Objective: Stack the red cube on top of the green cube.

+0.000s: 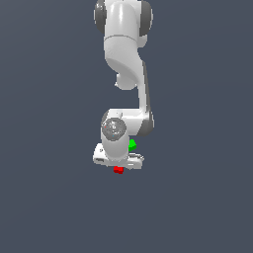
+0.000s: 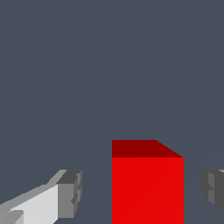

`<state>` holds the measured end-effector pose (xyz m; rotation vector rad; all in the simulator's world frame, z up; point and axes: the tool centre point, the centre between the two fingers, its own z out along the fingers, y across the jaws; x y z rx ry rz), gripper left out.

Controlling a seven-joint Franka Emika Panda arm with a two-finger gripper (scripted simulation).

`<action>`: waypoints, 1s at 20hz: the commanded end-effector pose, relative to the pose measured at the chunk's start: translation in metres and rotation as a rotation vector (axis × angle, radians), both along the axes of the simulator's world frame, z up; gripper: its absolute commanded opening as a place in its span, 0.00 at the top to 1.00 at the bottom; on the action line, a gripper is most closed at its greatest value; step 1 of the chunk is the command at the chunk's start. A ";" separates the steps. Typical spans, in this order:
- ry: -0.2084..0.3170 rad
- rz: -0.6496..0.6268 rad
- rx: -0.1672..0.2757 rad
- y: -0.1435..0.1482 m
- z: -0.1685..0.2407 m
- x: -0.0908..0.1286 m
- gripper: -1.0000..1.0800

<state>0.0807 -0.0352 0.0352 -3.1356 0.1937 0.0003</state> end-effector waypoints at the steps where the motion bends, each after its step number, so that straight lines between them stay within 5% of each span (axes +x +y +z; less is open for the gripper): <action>1: 0.000 0.000 0.000 0.000 -0.011 0.000 0.04; 7: 0.000 0.000 0.000 0.000 -0.015 0.001 0.04; 8: 0.000 0.000 0.000 0.000 -0.015 0.001 1.00; 20: 0.001 0.000 0.000 0.000 -0.014 0.001 1.00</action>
